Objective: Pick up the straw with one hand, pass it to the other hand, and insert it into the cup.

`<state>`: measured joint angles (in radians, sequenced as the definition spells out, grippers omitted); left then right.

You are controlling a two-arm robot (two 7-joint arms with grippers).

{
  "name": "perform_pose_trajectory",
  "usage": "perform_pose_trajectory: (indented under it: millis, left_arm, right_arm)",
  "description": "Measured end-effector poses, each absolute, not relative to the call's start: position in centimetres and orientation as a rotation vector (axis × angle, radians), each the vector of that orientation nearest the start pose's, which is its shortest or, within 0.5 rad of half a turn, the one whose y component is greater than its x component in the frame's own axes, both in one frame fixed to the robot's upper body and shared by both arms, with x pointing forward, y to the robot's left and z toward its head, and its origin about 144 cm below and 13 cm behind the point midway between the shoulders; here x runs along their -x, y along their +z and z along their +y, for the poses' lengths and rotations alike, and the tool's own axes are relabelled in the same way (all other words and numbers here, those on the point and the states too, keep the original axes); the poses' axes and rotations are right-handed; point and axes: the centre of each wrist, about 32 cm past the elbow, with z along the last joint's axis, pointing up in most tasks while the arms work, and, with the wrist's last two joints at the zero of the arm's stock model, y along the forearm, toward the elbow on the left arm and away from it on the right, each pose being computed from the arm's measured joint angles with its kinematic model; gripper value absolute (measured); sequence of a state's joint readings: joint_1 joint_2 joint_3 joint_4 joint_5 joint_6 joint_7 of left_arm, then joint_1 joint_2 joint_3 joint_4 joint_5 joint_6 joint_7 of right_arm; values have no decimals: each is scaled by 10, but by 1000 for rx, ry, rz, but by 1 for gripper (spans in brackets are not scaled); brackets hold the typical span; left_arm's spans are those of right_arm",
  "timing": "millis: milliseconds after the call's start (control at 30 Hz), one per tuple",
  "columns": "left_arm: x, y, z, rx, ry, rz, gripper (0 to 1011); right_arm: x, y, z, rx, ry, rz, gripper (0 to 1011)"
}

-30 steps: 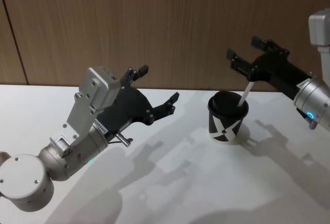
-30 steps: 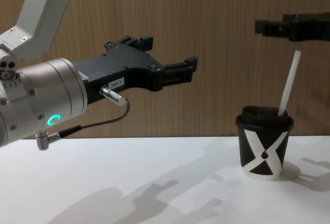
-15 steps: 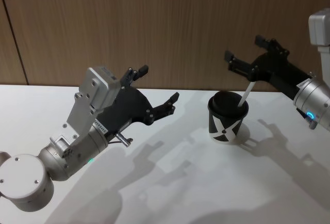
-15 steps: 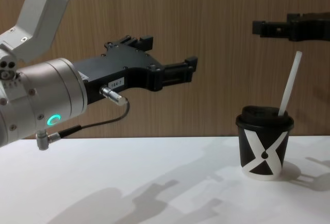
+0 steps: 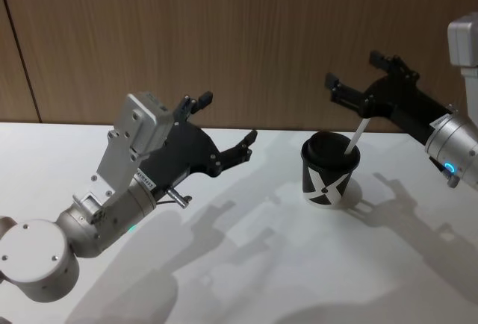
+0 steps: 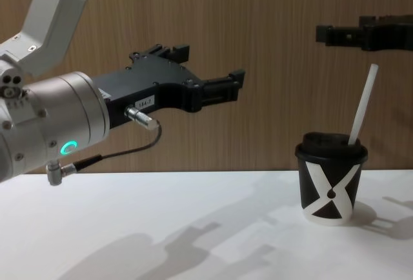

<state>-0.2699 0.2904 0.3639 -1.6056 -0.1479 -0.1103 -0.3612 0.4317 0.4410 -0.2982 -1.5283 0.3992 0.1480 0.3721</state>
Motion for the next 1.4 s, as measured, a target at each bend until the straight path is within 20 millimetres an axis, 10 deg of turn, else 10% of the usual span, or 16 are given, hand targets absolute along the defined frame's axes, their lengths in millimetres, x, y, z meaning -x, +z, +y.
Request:
perform_pose_trajectory:
  millis: [1400]
  left_arm:
    - [-567,1250,187,25,739,-419,1001]
  right_arm:
    - [-514,1259,-273,-37,-920,-247,1001]
